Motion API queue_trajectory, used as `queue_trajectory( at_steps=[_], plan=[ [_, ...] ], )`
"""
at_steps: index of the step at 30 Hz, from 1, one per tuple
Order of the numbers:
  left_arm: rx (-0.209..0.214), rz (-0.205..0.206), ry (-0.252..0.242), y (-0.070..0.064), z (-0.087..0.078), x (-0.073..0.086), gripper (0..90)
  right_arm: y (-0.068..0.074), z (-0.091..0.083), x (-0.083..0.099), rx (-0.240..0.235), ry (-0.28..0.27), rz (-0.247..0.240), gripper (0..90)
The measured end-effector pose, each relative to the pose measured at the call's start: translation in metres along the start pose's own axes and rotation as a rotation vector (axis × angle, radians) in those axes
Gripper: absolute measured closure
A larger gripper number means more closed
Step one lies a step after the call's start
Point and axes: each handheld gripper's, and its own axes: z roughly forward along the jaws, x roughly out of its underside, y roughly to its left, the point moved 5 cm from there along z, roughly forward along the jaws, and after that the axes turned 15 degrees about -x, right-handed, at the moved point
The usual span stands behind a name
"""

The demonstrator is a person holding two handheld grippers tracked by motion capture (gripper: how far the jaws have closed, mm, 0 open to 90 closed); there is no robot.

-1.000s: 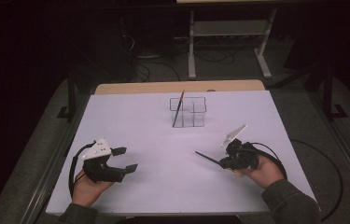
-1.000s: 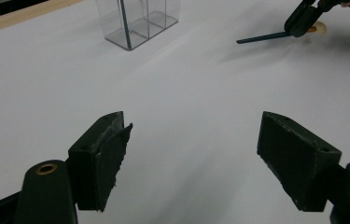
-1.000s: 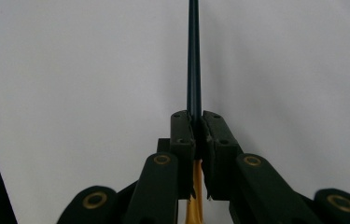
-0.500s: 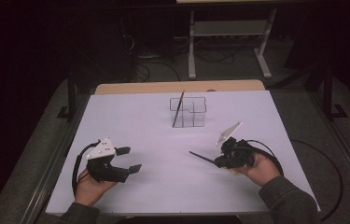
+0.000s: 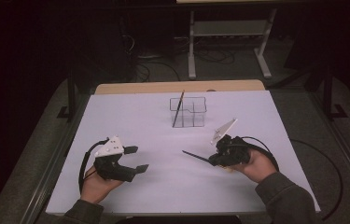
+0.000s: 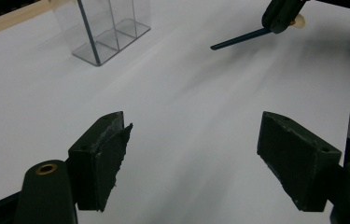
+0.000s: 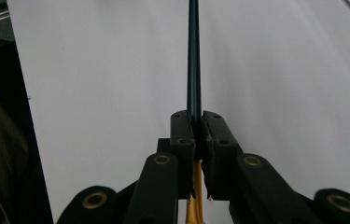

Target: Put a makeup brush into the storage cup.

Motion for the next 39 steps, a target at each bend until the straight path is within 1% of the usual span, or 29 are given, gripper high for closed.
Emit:
queue_trajectory(
  at_steps=[2,8,10,12,14,18,21,22,23,25,28,29,32,33,34,36,39],
  plan=[
    [0.006,-0.003,-0.003,-0.002,0.002,-0.003,22.4,0.002,-0.002,-0.002,-0.005,-0.005,-0.006,82.9],
    [0.023,0.025,0.002,-0.008,0.006,-0.012,22.5,0.005,-0.005,-0.004,-0.013,-0.008,-0.027,82.9],
    [0.034,0.038,0.008,-0.01,0.008,-0.015,22.5,0.006,-0.007,-0.005,-0.017,-0.012,-0.024,82.9],
    [0.053,0.048,0.019,-0.011,0.01,-0.018,22.5,0.006,-0.007,-0.005,-0.019,-0.013,-0.032,82.9],
    [0.065,0.049,0.018,-0.012,0.011,-0.021,22.0,0.007,-0.008,-0.006,-0.022,-0.009,-0.038,82.9],
    [0.082,0.069,0.036,-0.013,0.011,-0.028,21.9,0.009,-0.011,-0.01,-0.022,-0.01,-0.048,82.9],
    [0.092,0.076,0.036,-0.015,0.012,-0.032,21.9,0.01,-0.013,-0.012,-0.026,-0.009,-0.053,83.0],
    [0.095,0.076,0.032,-0.015,0.012,-0.034,22.1,0.01,-0.013,-0.014,-0.026,-0.006,-0.063,82.9],
    [0.099,0.074,0.028,-0.016,0.012,-0.035,22.1,0.01,-0.013,-0.014,-0.026,-0.006,-0.063,82.9],
    [0.104,0.083,0.025,-0.015,0.012,-0.039,22.8,0.012,-0.014,-0.018,-0.027,-0.003,-0.076,82.9],
    [0.118,0.078,0.019,-0.016,0.011,-0.043,23.4,0.013,-0.015,-0.02,-0.026,0.003,-0.085,83.0],
    [0.12,0.089,0.025,-0.016,0.011,-0.045,23.8,0.013,-0.016,-0.022,-0.028,0.004,-0.092,83.0],
    [0.128,0.099,0.032,-0.018,0.012,-0.049,24.2,0.014,-0.018,-0.025,-0.029,0.011,-0.097,82.9],
    [0.136,0.115,0.035,-0.019,0.013,-0.052,24.3,0.014,-0.019,-0.026,-0.026,0.013,-0.104,82.9],
    [0.136,0.115,0.035,-0.019,0.013,-0.052,24.3,0.015,-0.02,-0.027,-0.027,0.015,-0.11,82.9],
    [0.143,0.137,0.051,-0.022,0.015,-0.055,24.3,0.017,-0.021,-0.03,-0.024,0.017,-0.117,83.0],
    [0.145,0.147,0.056,-0.024,0.015,-0.057,24.4,0.018,-0.022,-0.033,-0.026,0.018,-0.123,82.9]
  ],
)
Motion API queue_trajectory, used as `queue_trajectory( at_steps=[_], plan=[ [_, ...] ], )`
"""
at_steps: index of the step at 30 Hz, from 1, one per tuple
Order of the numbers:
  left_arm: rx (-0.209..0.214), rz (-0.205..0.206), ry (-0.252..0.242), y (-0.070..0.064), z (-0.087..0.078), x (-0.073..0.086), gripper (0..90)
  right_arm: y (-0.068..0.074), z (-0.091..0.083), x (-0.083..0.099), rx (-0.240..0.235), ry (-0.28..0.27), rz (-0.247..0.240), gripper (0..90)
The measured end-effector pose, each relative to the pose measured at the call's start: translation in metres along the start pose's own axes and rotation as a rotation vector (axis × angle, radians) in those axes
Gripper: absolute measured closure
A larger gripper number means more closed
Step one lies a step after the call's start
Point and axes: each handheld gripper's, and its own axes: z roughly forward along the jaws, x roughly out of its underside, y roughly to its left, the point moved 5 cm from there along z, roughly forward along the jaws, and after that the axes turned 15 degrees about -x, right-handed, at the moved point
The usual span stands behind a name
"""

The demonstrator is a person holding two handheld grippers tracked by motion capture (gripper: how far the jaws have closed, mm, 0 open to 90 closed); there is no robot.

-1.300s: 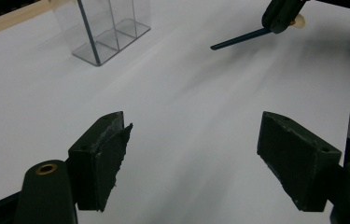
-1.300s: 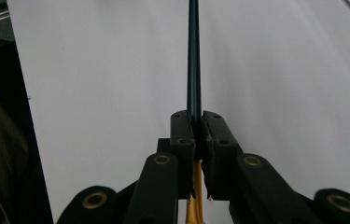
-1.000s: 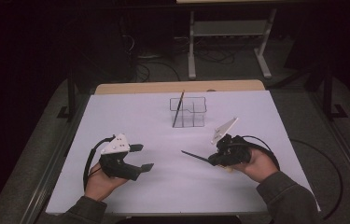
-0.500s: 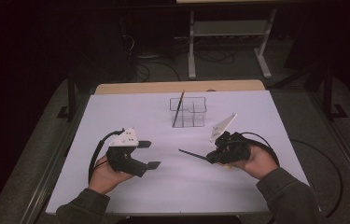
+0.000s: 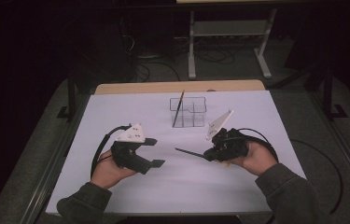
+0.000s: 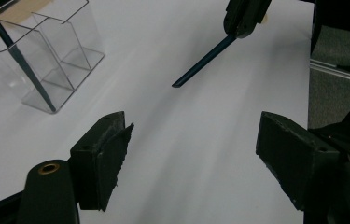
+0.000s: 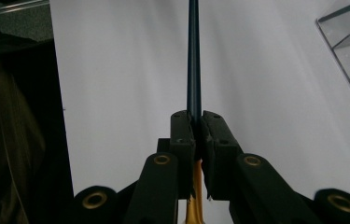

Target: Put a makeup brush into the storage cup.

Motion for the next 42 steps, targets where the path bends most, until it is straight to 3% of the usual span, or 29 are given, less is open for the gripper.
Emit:
queue_trajectory(
  at_steps=[13,21,31,42],
  plan=[
    [0.027,0.018,0.012,0.0,0.002,-0.012,27.8,0.004,0.002,-0.011,-0.019,0.009,-0.033,82.9],
    [0.049,0.059,0.025,-0.006,0.005,-0.02,30.8,0.007,0.006,-0.019,-0.034,0.016,-0.067,83.0],
    [0.071,0.093,0.067,-0.012,0.014,-0.023,35.1,0.011,0.012,-0.027,-0.056,0.02,-0.103,82.9],
    [0.111,0.099,0.093,-0.013,0.02,-0.021,42.2,0.016,0.018,-0.033,-0.082,0.028,-0.119,82.9]
  ],
)
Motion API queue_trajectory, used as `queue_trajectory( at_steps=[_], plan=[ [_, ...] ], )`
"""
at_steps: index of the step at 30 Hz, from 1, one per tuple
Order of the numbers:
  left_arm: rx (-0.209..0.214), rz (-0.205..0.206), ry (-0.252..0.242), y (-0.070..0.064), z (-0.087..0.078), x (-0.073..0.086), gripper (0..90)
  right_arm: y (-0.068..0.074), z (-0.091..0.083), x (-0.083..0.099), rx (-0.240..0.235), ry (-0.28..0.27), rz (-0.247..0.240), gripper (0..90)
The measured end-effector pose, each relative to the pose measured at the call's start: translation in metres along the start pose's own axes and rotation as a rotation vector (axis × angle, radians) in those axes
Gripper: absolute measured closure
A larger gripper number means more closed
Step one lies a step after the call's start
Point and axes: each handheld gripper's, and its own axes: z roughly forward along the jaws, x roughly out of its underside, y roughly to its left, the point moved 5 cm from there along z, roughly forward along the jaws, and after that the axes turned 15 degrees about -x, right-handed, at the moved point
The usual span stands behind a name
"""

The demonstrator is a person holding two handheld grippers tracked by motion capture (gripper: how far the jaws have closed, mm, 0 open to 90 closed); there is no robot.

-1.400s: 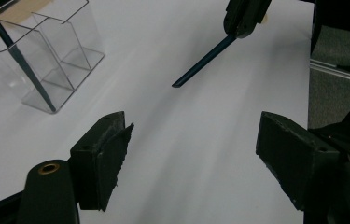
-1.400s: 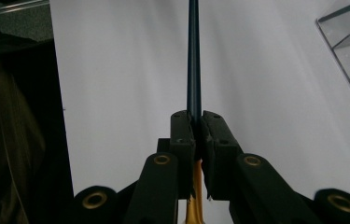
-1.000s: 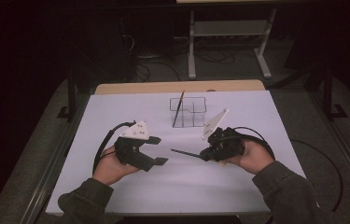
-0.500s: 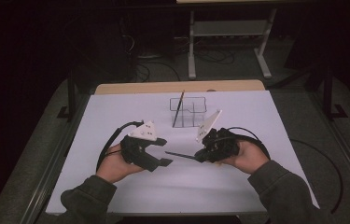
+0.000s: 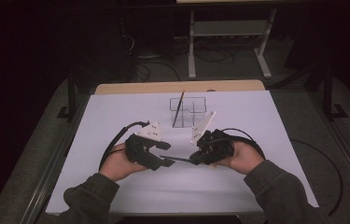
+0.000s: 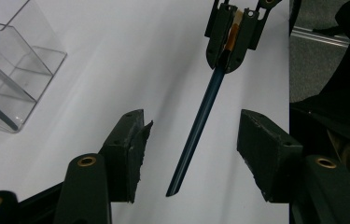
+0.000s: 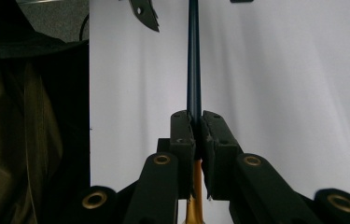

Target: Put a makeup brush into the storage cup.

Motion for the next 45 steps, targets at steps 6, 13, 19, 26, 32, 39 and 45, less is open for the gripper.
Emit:
queue_trajectory(
  at_steps=[6,13,19,26,32,39,45],
  plan=[
    [0.046,0.004,0.004,-0.001,0.001,0.0,48.8,0.002,0.003,-0.004,-0.016,0.005,-0.012,82.9],
    [0.067,0.032,0.02,-0.003,0.003,0.002,54.2,0.004,0.005,-0.007,-0.026,0.009,-0.024,82.9],
    [0.096,0.047,0.039,-0.006,0.007,0.003,58.8,0.005,0.007,-0.009,-0.033,0.015,-0.037,82.9],
    [0.111,0.054,0.062,-0.007,0.008,0.005,64.6,0.004,0.009,-0.011,-0.04,0.02,-0.041,82.9],
    [0.12,0.057,0.066,-0.008,0.009,0.005,68.7,0.005,0.011,-0.013,-0.045,0.026,-0.046,82.9],
    [0.127,0.077,0.079,-0.011,0.01,0.005,73.1,0.006,0.012,-0.014,-0.05,0.031,-0.059,82.9],
    [0.131,0.089,0.09,-0.012,0.01,0.006,78.5,0.007,0.013,-0.016,-0.058,0.033,-0.07,82.9]
  ],
)
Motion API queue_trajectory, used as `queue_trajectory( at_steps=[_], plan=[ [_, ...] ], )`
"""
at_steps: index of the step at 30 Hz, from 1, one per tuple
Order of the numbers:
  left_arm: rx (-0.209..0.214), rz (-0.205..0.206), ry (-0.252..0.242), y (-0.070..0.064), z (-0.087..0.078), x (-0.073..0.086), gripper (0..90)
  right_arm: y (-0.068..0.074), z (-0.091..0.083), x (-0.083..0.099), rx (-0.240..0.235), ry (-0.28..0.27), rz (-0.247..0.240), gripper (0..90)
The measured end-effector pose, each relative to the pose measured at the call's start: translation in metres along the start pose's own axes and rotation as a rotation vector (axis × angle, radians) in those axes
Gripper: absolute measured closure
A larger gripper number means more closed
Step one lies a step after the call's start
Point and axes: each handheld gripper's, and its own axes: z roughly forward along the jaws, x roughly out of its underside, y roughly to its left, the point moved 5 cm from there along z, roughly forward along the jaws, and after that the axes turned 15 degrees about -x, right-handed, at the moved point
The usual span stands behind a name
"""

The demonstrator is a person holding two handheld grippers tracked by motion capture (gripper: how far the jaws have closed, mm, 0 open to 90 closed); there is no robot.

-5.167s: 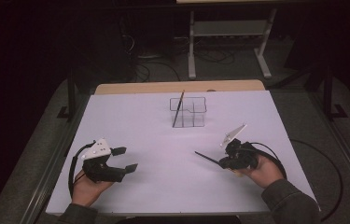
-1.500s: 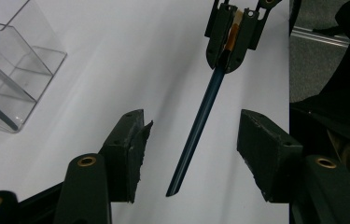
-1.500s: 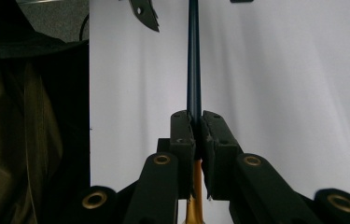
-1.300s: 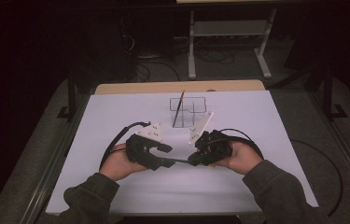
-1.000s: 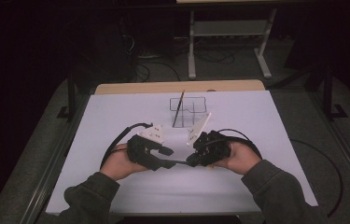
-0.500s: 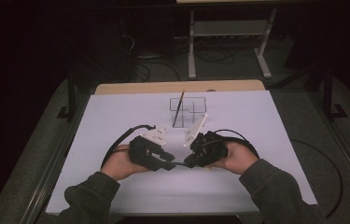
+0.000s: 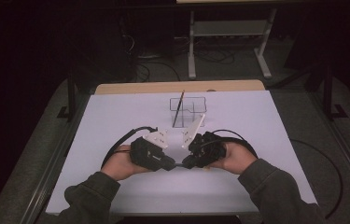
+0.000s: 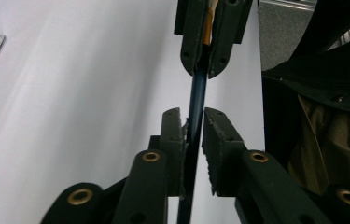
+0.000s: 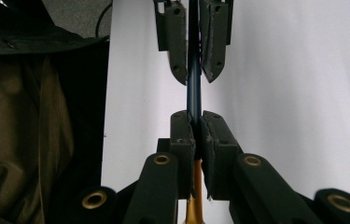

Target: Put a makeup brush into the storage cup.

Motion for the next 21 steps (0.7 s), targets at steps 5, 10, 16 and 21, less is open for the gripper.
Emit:
queue_trajectory(
  at_steps=[5,10,16,21],
  plan=[
    [0.008,0.015,0.007,-0.0021,0.0007,0.0008,81.4,-0.0007,0.0016,-0.0005,-0.006,0.012,-0.014,82.7],
    [0.014,0.015,0.002,-0.0031,-0.0001,0.0014,83.4,-0.0008,0.0014,-0.0003,-0.006,0.009,-0.022,82.1],
    [0.015,0.017,0.001,-0.0034,-0.0008,0.0026,83.9,-0.001,0.0014,-0.0006,-0.012,0.005,-0.023,81.5],
    [0.014,0.01,-0.004,-0.0027,-0.0006,0.0045,84.0,-0.0019,0.0022,-0.0008,-0.018,-0.001,-0.022,80.9]
  ],
)
